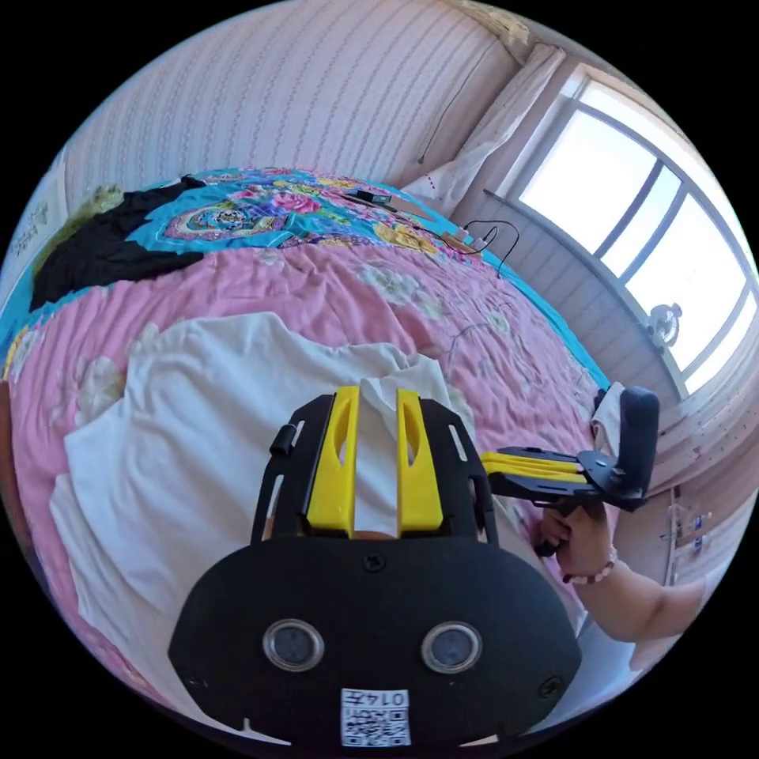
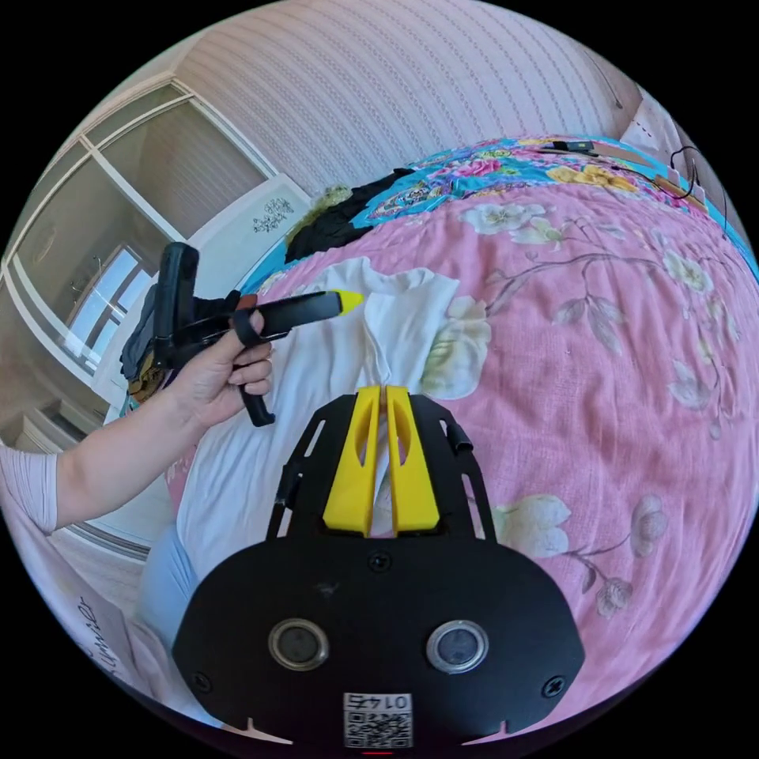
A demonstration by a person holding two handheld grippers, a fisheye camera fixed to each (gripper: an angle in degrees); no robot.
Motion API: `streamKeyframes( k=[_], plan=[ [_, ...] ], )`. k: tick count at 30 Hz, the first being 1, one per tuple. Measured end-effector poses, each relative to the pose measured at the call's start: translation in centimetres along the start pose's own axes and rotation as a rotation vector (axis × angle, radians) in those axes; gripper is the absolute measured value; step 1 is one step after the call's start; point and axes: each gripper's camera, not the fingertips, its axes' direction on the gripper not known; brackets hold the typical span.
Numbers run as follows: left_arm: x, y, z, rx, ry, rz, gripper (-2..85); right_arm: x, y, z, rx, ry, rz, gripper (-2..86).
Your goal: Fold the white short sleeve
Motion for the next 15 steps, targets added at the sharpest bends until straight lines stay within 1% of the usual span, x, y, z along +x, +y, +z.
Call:
streamKeyframes(
  k=[2, 3, 4, 6, 8, 11, 15],
  plan=[
    [0.6, -1.3, 2.6, -0.103, 0.045, 0.001, 3.8, 0.5, 0.3, -1.3, 0.040, 0.003, 0.024, 1.1],
    [0.9, -1.5, 2.8, -0.107, 0.049, 0.003, 2.1, 0.7, 0.4, -1.6, 0.049, 0.001, 0.033, 1.0],
    [1.5, -1.8, 3.0, -0.087, 0.059, 0.008, 0.1, 1.2, 0.6, -2.4, 0.075, -0.009, 0.050, 0.8],
    [2.8, -2.3, 2.9, -0.037, 0.075, 0.033, -0.6, 1.9, 0.9, -3.7, 0.130, -0.026, 0.081, 0.6],
    [5.1, -2.9, 3.3, -0.009, 0.074, 0.097, -0.9, 2.7, 1.7, -5.7, 0.234, -0.021, 0.121, 0.5],
    [8.0, -3.8, 4.9, -0.014, 0.091, 0.161, -0.9, 4.0, 2.3, -7.3, 0.273, -0.020, 0.198, 0.4],
    [11.2, -4.5, 7.1, -0.029, 0.164, 0.204, -0.9, 5.4, 3.0, -8.6, 0.306, -0.008, 0.293, 0.5]
  ],
)
